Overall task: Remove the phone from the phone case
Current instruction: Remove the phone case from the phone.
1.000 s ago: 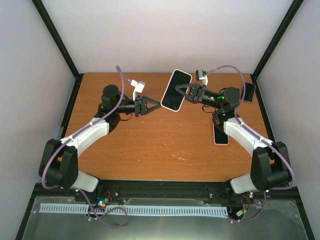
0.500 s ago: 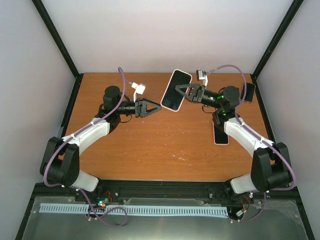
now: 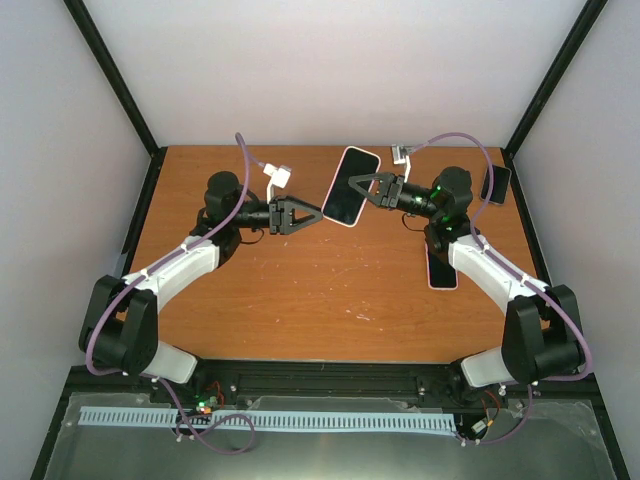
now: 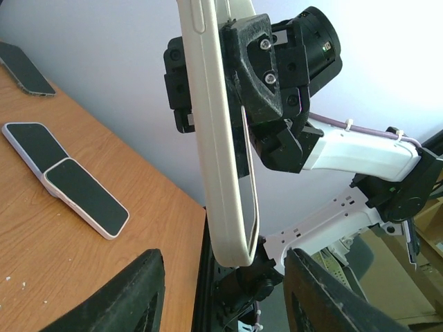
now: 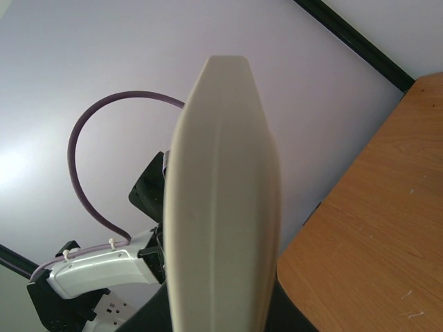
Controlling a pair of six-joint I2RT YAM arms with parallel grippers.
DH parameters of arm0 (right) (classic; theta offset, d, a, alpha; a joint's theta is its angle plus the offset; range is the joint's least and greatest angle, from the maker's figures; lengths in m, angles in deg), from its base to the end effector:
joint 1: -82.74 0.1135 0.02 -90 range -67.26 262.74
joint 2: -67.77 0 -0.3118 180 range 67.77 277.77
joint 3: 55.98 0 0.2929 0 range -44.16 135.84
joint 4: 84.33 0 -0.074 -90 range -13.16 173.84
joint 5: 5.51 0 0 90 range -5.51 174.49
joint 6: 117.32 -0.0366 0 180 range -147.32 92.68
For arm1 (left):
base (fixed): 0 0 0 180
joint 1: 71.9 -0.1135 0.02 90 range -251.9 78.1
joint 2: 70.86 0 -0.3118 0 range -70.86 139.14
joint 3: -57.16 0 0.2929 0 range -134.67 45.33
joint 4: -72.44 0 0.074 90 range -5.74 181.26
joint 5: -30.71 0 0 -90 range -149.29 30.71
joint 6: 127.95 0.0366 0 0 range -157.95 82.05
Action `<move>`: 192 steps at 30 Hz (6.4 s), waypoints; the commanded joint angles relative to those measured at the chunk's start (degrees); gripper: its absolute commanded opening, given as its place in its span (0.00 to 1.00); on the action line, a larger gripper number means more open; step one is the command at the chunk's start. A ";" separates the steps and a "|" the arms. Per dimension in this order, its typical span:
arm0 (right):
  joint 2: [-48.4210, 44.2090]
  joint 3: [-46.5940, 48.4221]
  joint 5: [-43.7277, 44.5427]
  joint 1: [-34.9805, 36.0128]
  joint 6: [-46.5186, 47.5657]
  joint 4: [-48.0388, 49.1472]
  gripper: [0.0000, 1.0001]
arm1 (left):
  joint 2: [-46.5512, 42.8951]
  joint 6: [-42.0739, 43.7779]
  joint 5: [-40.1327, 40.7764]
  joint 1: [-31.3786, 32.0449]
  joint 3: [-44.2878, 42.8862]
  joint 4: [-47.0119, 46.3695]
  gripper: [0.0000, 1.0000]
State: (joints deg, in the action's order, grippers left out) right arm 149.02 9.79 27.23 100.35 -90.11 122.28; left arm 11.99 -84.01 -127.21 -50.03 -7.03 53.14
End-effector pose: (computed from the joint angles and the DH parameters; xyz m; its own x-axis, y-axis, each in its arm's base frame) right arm 0.3213 0.1343 0.3616 -0.7610 0.2631 -0.5931 -0.5981 0.0696 0.7984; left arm 0.3089 -0.1605 0.3301 -0.7128 -0.0055 -0.7013 0.7013 -0.0004 -0.7128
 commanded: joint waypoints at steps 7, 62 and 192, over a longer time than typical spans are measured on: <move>-1.46 2.39 -0.03 0.10 -0.64 5.07 0.03 | 1.06 -0.06 3.51 0.37 -2.18 1.44 0.37; -0.52 2.64 -0.46 2.13 -17.39 26.38 0.03 | 6.71 -0.53 17.06 -1.73 1.60 12.03 0.15; 2.09 -2.87 -7.44 12.00 -9.83 21.86 0.03 | 2.52 -8.52 0.16 1.25 -5.50 -7.94 0.31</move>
State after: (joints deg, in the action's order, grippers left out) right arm 151.43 7.08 26.12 106.62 -99.33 142.30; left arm 13.39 -91.18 -135.17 -50.84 -8.95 47.75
